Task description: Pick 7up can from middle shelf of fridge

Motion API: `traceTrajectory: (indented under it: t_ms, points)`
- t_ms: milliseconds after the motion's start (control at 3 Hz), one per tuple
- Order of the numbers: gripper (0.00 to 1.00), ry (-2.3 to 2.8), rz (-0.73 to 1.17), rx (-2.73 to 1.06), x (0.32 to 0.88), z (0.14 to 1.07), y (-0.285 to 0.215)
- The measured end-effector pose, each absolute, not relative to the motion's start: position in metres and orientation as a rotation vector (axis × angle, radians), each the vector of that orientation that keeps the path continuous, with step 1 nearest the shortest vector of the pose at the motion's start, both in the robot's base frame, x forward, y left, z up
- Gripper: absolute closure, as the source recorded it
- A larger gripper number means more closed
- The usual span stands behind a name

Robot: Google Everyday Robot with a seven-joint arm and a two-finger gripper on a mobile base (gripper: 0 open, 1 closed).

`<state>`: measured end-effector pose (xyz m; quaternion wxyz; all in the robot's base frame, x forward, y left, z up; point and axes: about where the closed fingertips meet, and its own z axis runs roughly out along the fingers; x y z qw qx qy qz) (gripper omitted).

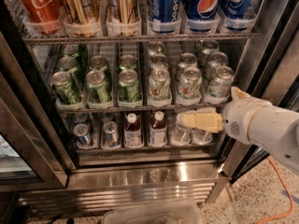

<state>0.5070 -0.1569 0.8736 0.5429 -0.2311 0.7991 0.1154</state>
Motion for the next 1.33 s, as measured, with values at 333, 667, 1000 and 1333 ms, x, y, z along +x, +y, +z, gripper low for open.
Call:
traceTrajectory:
  t_ms: [333,667,1000,1333]
  points:
    - [0.00,1.878,0.208,-0.471,0.519,0.873,-0.144]
    - [0.00,1.852,0.105,-0.422,0.528,0.867,-0.139]
    - [0.00,1.803,-0.022,-0.418,0.533,0.860,-0.138]
    - [0.00,1.749,-0.136,-0.415,0.533,0.850,-0.143]
